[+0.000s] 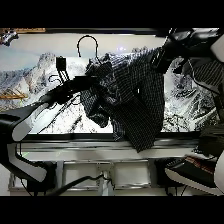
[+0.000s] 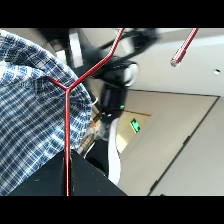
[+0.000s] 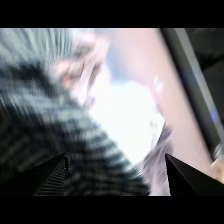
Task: Fold the clothes and pants, and hang the long-sleeved shirts on hangers.
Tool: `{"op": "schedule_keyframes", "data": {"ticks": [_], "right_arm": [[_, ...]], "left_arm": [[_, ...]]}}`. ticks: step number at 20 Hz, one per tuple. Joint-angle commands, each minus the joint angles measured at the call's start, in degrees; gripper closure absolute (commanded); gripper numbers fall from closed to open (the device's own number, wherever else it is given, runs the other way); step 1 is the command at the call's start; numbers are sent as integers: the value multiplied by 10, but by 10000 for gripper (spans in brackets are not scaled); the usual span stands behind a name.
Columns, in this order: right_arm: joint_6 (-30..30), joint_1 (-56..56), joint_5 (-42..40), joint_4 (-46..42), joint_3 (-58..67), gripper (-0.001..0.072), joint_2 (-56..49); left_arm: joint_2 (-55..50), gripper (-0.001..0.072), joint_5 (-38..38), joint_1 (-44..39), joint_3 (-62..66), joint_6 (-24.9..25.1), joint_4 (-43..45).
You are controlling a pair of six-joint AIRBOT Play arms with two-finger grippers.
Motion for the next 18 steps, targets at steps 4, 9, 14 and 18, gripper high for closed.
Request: {"op": "schedule_keyframes", "data": {"ticks": [4, 9, 14, 18], "right_arm": [[-45, -21, -52, 57, -58, 17, -37], [-49, -9, -141, 105, -58, 17, -71], [-55, 8, -141, 146, -58, 46, -96], [-55, 7, -137, 193, -58, 685, -101]], "left_arm": [[0, 699, 0, 0, 0, 0, 0], [0, 699, 0, 0, 0, 1, 0], [-1, 699, 0, 0, 0, 1, 0], [-3, 699, 0, 6, 0, 1, 0]]}}
